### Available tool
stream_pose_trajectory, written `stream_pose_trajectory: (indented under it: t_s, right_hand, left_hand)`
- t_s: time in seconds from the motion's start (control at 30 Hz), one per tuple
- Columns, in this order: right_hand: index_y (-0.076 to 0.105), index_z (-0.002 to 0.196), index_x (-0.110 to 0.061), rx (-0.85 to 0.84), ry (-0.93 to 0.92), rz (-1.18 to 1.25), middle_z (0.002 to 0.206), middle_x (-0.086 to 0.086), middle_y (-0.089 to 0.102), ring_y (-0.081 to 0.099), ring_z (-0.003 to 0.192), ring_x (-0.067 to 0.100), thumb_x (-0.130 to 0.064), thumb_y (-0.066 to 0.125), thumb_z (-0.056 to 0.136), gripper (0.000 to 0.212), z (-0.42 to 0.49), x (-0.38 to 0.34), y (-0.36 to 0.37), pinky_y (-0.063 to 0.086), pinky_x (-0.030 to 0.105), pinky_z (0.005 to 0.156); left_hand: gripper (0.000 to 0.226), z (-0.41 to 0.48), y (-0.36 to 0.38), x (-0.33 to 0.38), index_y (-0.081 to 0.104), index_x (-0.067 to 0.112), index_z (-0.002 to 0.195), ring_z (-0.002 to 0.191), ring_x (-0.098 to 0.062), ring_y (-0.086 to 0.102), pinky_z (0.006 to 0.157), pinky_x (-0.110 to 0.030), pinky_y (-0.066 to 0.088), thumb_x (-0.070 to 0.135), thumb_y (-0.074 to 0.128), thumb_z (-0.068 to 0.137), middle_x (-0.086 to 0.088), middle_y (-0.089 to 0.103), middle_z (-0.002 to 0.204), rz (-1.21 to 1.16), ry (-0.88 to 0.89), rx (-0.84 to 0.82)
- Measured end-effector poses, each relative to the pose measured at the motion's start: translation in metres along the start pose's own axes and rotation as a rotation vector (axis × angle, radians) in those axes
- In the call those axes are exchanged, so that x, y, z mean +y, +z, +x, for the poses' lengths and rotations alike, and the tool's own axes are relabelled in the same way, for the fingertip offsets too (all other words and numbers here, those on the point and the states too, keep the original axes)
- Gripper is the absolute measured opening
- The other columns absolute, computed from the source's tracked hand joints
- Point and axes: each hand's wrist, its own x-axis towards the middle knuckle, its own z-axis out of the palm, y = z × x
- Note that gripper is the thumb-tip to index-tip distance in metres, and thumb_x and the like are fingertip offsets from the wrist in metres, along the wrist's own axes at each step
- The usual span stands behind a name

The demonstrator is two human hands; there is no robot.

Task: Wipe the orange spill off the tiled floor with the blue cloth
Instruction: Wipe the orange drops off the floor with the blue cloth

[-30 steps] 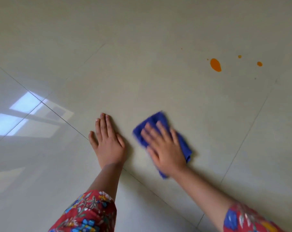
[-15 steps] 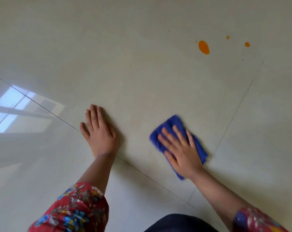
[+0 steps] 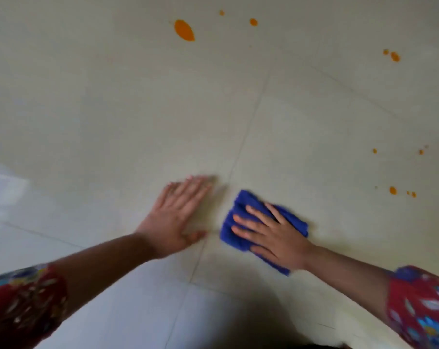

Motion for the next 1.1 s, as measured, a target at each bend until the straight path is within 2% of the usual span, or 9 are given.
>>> stream_pose_trajectory:
  t_s: [0.1, 0.2, 0.27, 0.47, 0.6, 0.7, 0.8, 0.9, 1.1]
  right_hand:
    - [0.006, 0.154, -0.036, 0.038, 0.193, 0.026, 0.162, -0.014, 0.003, 0.003, 0.15, 0.016, -0.046, 0.015, 0.103, 0.052, -0.075, 0.039, 0.013, 0.011, 0.047, 0.116]
    - [0.007, 0.154, -0.037, 0.12, 0.626, 0.136, 0.162, -0.014, 0.008, 0.009, 0.149, 0.015, -0.044, 0.016, 0.103, 0.052, -0.078, 0.077, 0.009, 0.013, 0.045, 0.115]
    - [0.017, 0.153, -0.032, 0.194, 0.775, 0.179, 0.16, -0.009, 0.016, 0.015, 0.148, 0.018, -0.043, 0.024, 0.101, 0.054, -0.062, 0.065, 0.01, 0.012, 0.044, 0.115]
    - [0.015, 0.153, -0.036, 0.055, 0.308, 0.193, 0.162, -0.015, 0.01, 0.006, 0.15, 0.016, -0.047, 0.022, 0.102, 0.053, -0.162, -0.014, 0.05, 0.004, 0.044, 0.119]
    - [0.013, 0.153, -0.037, 0.125, 0.742, 0.213, 0.162, -0.013, 0.014, 0.012, 0.149, 0.014, -0.045, 0.019, 0.102, 0.052, -0.194, 0.044, 0.055, 0.019, 0.05, 0.115]
    - [0.026, 0.151, -0.031, 0.24, 0.982, 0.248, 0.159, -0.009, 0.023, 0.019, 0.148, 0.018, -0.043, 0.026, 0.1, 0.053, -0.165, 0.049, 0.044, 0.02, 0.049, 0.114]
    - [0.022, 0.153, -0.031, 0.182, 0.724, 0.197, 0.161, -0.009, 0.016, 0.015, 0.149, 0.019, -0.043, 0.026, 0.101, 0.053, -0.175, -0.003, 0.059, 0.015, 0.048, 0.117]
    - [0.018, 0.152, -0.037, 0.137, 0.446, 0.268, 0.16, -0.017, 0.012, 0.008, 0.15, 0.012, -0.045, 0.019, 0.103, 0.049, -0.247, -0.013, 0.073, 0.004, 0.039, 0.119]
    - [0.044, 0.144, -0.024, 0.393, 1.025, 0.419, 0.152, -0.006, 0.039, 0.031, 0.143, 0.017, -0.035, 0.034, 0.101, 0.045, -0.286, 0.05, 0.082, 0.031, 0.046, 0.109]
  left_hand:
    - [0.123, 0.035, 0.012, 0.038, -0.039, 0.032, 0.14, 0.134, -0.014, -0.045, 0.112, -0.044, -0.025, 0.082, 0.049, 0.07, 0.005, -0.051, 0.144, 0.154, 0.016, -0.257]
    - [0.136, 0.039, 0.025, 0.045, -0.04, 0.032, 0.139, 0.134, -0.017, -0.045, 0.112, -0.049, -0.023, 0.087, 0.053, 0.058, 0.002, -0.05, 0.145, 0.204, -0.018, -0.23]
    - [0.137, 0.037, 0.028, 0.045, -0.034, 0.032, 0.143, 0.139, -0.017, -0.039, 0.114, -0.048, -0.018, 0.089, 0.051, 0.052, 0.001, -0.041, 0.152, 0.221, -0.007, -0.195]
    - [0.139, 0.043, 0.028, 0.049, -0.026, 0.032, 0.148, 0.142, -0.017, -0.033, 0.116, -0.05, -0.013, 0.095, 0.047, 0.048, 0.0, -0.036, 0.155, 0.267, -0.027, -0.221]
    - [0.133, 0.041, 0.027, 0.056, -0.02, 0.032, 0.15, 0.144, -0.015, -0.029, 0.115, -0.052, -0.011, 0.095, 0.042, 0.051, 0.0, -0.03, 0.158, 0.303, -0.076, -0.231]
    - [0.104, 0.041, 0.037, 0.086, 0.001, 0.03, 0.154, 0.147, -0.013, -0.018, 0.114, -0.056, -0.012, 0.085, 0.029, 0.07, 0.003, -0.013, 0.163, 0.251, -0.141, -0.08]
    - [0.086, 0.053, 0.064, 0.136, 0.007, 0.026, 0.155, 0.149, -0.012, -0.009, 0.116, -0.055, -0.007, 0.073, 0.023, 0.085, 0.006, -0.008, 0.163, 0.266, -0.02, -0.019]
    - [0.081, 0.075, 0.093, 0.186, -0.003, 0.026, 0.155, 0.149, -0.014, -0.012, 0.119, -0.05, -0.002, 0.068, 0.02, 0.089, 0.007, -0.014, 0.162, 0.254, 0.086, -0.072]
    - [0.074, 0.101, 0.138, 0.266, -0.007, 0.033, 0.153, 0.145, -0.005, -0.022, 0.118, -0.039, -0.01, 0.061, 0.019, 0.09, 0.016, -0.02, 0.159, 0.064, 0.023, -0.103]
